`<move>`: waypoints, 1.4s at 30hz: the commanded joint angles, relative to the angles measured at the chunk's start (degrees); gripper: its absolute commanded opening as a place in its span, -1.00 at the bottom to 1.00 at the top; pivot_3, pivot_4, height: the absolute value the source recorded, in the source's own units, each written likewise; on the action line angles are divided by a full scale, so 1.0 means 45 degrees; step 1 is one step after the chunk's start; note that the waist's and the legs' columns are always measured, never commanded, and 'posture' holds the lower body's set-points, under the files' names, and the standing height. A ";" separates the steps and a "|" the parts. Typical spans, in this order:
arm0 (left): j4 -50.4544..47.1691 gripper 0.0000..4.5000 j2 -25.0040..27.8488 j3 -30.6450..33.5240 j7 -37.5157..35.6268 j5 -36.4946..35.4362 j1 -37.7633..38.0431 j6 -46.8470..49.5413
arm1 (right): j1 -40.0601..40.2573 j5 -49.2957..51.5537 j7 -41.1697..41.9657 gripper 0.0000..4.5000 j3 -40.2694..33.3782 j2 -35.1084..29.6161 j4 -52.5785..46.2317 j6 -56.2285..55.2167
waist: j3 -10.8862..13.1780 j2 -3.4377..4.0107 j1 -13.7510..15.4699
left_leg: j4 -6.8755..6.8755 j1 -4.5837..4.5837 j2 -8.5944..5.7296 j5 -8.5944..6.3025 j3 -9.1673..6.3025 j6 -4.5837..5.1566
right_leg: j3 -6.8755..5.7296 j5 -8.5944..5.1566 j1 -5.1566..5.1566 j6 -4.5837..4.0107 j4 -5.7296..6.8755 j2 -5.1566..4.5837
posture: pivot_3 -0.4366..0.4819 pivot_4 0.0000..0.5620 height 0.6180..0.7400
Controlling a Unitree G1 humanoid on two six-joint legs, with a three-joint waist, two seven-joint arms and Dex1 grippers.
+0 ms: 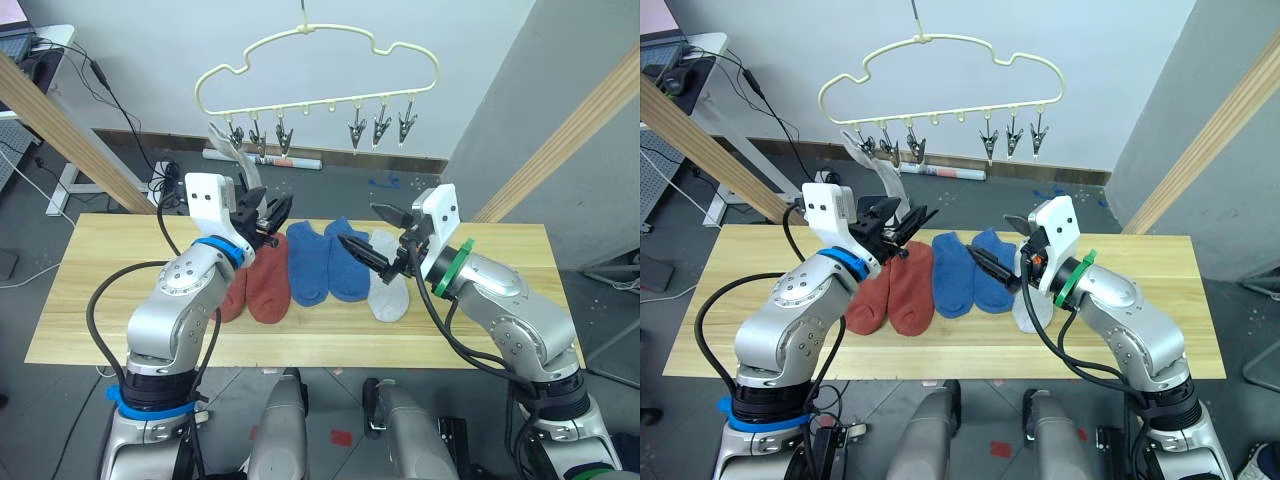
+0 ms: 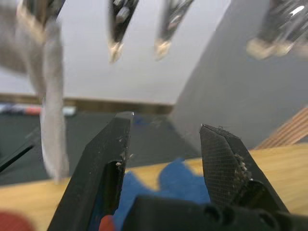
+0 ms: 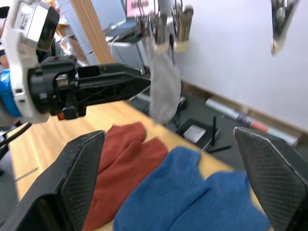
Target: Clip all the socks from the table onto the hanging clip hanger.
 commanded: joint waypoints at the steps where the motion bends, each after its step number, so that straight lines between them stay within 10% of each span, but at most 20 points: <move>1: 0.0027 0.09 -0.0385 0.0234 -0.0110 0.0155 -0.0397 -0.0851 | -0.0086 0.0035 0.0236 1.00 -0.0348 0.0164 -0.0584 -0.0522 | 0.0005 -0.0001 0.0016 | 0.0000 0.0000 0.0000 0.0000 -0.0002 0.0000 | -0.0003 0.0000 0.0000 0.0000 0.0001 0.0002 | 0.34 0.41 1.00; 8: 0.1291 -0.38 -0.0943 0.0137 -0.0323 0.0632 -0.1339 -0.2043 | -0.0659 0.0007 0.0294 1.00 -0.0380 0.0229 -0.0490 -0.0494 | 0.0022 -0.0003 0.0013 | 0.0008 -0.0001 -0.0007 0.0000 -0.0002 0.0002 | -0.0003 0.0001 0.0007 -0.0001 0.0001 0.0024 | 0.31 0.43 1.00; 42: 0.3566 -0.38 -0.1539 0.0820 0.0574 0.2126 -0.2697 -0.4085 | -0.1544 0.0326 0.0341 1.00 -0.0914 0.0433 -0.0666 0.0054 | 0.0051 -0.0007 -0.0018 | 0.0023 0.0001 -0.0005 0.0002 -0.0013 0.0000 | -0.0020 0.0038 0.0016 -0.0063 0.0016 0.0030 | 0.26 0.35 1.00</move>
